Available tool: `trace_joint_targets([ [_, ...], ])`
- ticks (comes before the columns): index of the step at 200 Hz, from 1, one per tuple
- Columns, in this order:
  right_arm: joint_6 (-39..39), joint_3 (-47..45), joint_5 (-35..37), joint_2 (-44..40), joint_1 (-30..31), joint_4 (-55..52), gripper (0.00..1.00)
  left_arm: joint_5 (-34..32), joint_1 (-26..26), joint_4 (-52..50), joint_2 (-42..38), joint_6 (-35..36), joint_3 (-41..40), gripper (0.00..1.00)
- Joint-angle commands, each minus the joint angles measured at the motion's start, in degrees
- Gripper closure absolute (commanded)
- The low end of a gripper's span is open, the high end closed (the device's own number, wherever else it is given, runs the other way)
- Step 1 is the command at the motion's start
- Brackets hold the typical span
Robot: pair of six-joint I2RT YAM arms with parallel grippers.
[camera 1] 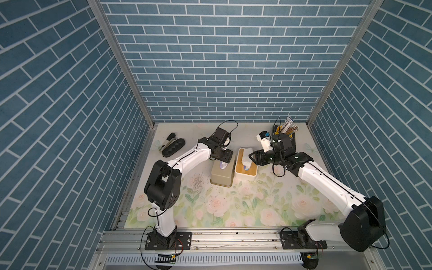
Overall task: Put the tissue paper into the tissue box
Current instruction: Pull the paper towel from the tissue box.
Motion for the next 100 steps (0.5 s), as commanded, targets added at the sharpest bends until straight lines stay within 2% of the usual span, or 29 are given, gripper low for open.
trace_joint_targets([
  [1,-1.14,-0.64,-2.00,-1.37,-0.14,1.31,0.40,-3.00,-0.91,-6.06,-0.19,0.78,1.97,0.34],
  [57,0.03,-1.20,-4.39,1.27,0.08,3.18,0.42,-4.07,-1.58,-6.69,0.87,1.13,1.48,0.46],
  [100,0.33,-1.12,-4.84,2.13,0.65,3.64,0.43,-4.26,-1.63,-4.87,0.97,1.11,1.10,0.69],
])
